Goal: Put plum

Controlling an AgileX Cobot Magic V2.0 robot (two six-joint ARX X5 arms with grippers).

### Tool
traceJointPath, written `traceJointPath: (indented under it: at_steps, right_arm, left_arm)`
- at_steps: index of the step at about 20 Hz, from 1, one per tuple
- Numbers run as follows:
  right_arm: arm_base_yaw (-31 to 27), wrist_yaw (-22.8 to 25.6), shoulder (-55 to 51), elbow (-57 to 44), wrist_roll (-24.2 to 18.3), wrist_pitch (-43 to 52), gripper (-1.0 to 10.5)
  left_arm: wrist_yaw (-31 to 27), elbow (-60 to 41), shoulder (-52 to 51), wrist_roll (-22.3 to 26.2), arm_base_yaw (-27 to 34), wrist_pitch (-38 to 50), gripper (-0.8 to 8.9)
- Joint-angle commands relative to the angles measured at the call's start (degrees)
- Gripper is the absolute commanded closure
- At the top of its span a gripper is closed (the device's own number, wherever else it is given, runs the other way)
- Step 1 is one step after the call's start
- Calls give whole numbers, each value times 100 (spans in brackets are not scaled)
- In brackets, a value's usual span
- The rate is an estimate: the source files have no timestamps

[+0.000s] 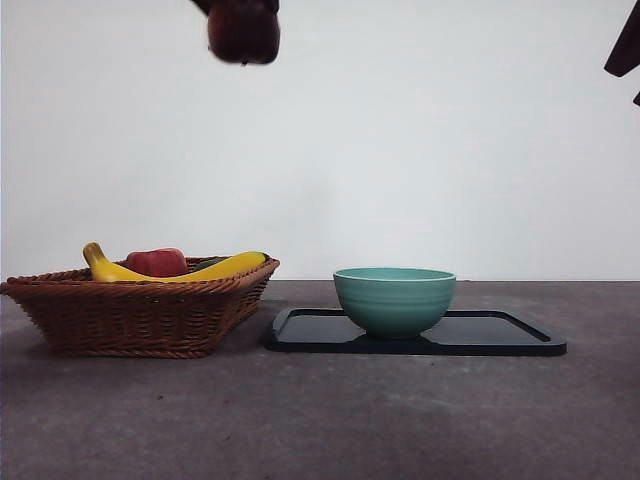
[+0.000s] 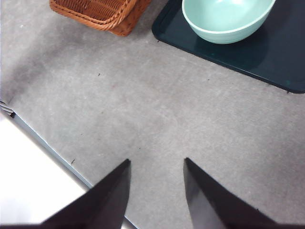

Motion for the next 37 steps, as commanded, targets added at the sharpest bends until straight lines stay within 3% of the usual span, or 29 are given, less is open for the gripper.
traceJointPath:
  at_steps: [1, 9, 14, 18, 29, 30, 33, 37]
  right_arm:
    - [31, 2, 13, 20, -70, 59, 769]
    - [31, 2, 13, 20, -70, 74, 769]
    - [31, 2, 15, 20, -68, 125, 769]
    - [31, 2, 15, 20, -66, 129, 769]
    - [31, 2, 15, 20, -63, 144, 769]
    - [31, 2, 15, 20, -63, 144, 769]
    - [31, 2, 15, 20, -63, 144, 769]
    - [31, 2, 17, 20, -63, 144, 769]
  left_arm:
    - [-76, -699, -332, -164, 17, 518, 631]
    - [-57, -3421, -999, -116, 1023, 2227, 633]
    - [723, -4376, -933, -94, 1569, 3423, 633]
    - [979, -4555, -752, -68, 1696, 3950, 632]
    - [1130, -4555, 415, 203, 1687, 3950, 627]
    - [1130, -4555, 417, 203, 1687, 3932, 615]
    - [1130, -4555, 415, 199, 1659, 3908, 406]
    - [1132, -4481, 334, 160, 1591, 3904, 407]
